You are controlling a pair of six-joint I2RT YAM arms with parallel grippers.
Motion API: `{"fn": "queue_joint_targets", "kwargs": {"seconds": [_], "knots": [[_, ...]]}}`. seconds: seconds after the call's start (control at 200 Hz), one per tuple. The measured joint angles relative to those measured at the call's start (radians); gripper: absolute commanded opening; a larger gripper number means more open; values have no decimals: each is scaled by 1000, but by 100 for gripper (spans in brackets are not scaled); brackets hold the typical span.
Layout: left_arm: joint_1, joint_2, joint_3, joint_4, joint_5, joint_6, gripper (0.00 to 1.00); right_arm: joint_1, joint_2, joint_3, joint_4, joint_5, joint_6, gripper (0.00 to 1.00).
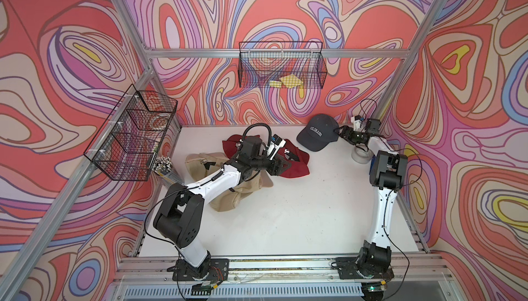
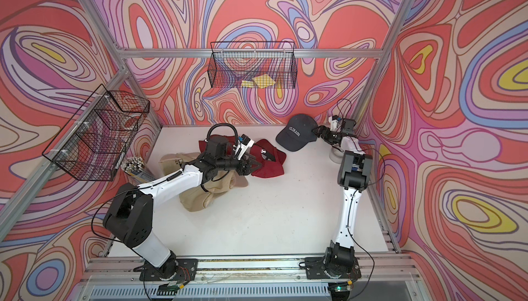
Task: Open the adjustable buckle of the baseball cap
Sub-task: Pick up the baseball cap from the center of the board.
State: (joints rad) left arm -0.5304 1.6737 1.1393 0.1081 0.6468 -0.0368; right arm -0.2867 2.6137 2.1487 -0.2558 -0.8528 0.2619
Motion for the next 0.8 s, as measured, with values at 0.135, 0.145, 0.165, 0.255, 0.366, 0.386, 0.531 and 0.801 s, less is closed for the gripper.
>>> {"fn": "queue_joint_targets", "kwargs": {"seconds": [0.135,0.145,0.165,0.255,0.366,0.386,0.531,0.801], "knots": [[0,18,8,-8,0,10,59,2,17,0,35,-82,27,89],[0,19,8,-8,0,10,59,2,18,0,35,-87,29,88],[0,20,8,-8,0,11,59,3,19,0,40,-100,30,87],[0,25,11,-8,0,11,59,8,20,-3,79,-146,48,83],[0,31,14,-8,0,11,58,18,20,-38,185,-203,88,75],[0,33,15,-8,0,11,59,19,20,-47,200,-210,98,74],[0,39,18,-8,0,12,59,35,20,-87,284,-259,144,54],[0,39,18,-8,-1,19,58,66,-1,-186,487,-288,259,0]]}}
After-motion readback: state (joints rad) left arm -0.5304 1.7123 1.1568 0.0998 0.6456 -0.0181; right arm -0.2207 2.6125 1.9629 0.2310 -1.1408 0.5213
